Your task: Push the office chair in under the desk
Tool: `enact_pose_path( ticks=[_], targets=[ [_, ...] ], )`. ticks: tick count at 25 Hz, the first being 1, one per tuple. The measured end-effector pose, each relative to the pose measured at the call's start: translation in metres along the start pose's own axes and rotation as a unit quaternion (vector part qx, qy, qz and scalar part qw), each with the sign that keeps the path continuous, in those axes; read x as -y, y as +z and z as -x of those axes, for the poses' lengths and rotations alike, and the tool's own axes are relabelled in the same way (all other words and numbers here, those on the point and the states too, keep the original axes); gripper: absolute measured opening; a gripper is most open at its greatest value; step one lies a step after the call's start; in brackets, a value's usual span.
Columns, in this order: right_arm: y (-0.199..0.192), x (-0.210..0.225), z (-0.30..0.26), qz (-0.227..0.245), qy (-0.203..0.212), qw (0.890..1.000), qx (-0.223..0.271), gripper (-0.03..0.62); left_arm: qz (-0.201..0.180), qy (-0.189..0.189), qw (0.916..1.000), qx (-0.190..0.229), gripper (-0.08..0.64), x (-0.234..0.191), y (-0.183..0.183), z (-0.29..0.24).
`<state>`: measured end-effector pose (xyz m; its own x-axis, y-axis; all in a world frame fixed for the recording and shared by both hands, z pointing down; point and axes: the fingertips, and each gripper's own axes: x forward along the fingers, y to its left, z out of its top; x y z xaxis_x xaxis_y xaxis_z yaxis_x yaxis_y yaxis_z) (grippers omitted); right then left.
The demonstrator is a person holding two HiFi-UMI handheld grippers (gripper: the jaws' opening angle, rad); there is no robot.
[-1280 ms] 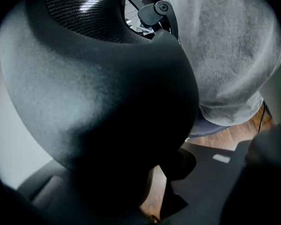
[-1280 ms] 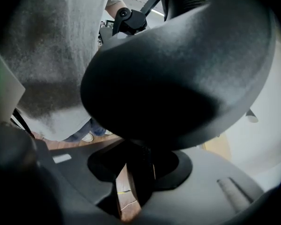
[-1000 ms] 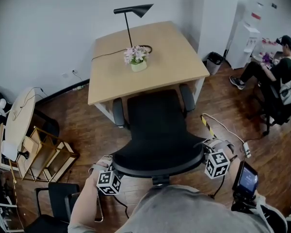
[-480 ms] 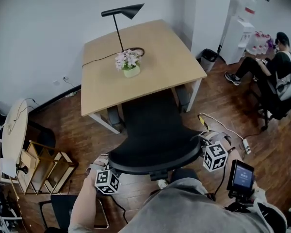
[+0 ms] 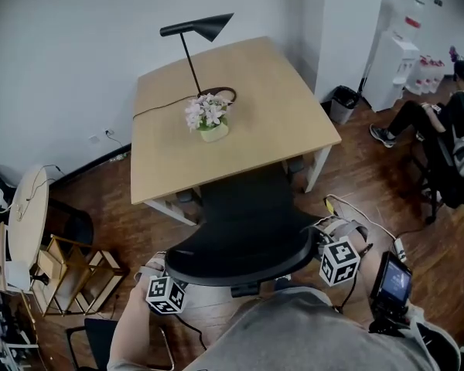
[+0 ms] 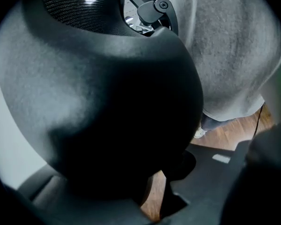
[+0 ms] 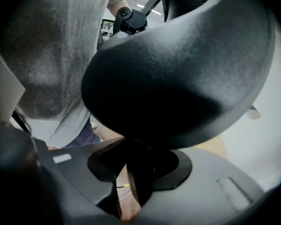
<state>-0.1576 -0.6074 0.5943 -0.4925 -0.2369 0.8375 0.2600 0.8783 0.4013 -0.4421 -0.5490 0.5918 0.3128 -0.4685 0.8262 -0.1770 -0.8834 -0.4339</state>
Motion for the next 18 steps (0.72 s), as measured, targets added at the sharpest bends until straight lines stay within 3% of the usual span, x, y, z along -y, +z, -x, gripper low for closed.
enact_pose_path(
  ticks=[18],
  targets=[
    [-0.033,0.103,-0.029,0.026,0.000,1.000,0.011,0.146,0.020,0.014,0.9996,-0.014,0.141,-0.089,-0.009,-0.042]
  ],
)
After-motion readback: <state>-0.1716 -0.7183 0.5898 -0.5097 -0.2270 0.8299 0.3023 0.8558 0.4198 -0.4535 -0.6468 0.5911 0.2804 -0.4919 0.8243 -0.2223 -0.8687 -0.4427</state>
